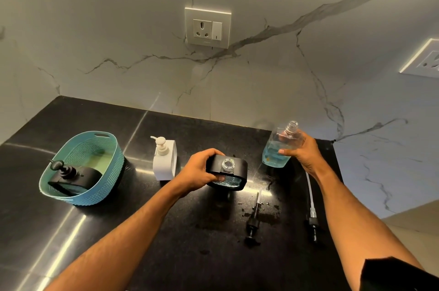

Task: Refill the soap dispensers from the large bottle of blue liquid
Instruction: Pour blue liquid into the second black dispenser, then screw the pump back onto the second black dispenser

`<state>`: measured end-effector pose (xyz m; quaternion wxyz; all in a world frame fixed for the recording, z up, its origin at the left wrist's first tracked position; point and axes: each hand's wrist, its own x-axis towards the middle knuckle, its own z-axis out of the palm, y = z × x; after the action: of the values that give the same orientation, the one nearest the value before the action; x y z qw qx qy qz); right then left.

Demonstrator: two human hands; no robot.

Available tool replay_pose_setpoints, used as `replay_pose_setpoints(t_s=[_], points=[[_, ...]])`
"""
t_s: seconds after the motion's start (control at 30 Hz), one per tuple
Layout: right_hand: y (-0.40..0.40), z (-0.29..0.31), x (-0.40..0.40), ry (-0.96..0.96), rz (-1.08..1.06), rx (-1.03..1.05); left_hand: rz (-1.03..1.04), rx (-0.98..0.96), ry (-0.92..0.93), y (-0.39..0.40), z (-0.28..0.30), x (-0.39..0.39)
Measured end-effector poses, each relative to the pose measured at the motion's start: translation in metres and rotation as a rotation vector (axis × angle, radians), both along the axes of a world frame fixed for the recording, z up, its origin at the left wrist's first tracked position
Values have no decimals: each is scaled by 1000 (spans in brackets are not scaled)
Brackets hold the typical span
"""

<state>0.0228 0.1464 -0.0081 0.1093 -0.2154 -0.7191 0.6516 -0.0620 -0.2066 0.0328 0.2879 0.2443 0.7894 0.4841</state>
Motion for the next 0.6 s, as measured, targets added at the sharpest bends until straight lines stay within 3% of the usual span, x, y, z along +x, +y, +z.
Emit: replay_pose_setpoints(t_s=[0.23,0.47,0.6], points=[[-5,-3,15,45,-124,32,-2,11,31,-6,0,1],[-41,-19,56,51,-470,342,13,16,45,-14,-6,5],[-79,-27,79,42,-546,403,21,19,62,-19,-11,12]])
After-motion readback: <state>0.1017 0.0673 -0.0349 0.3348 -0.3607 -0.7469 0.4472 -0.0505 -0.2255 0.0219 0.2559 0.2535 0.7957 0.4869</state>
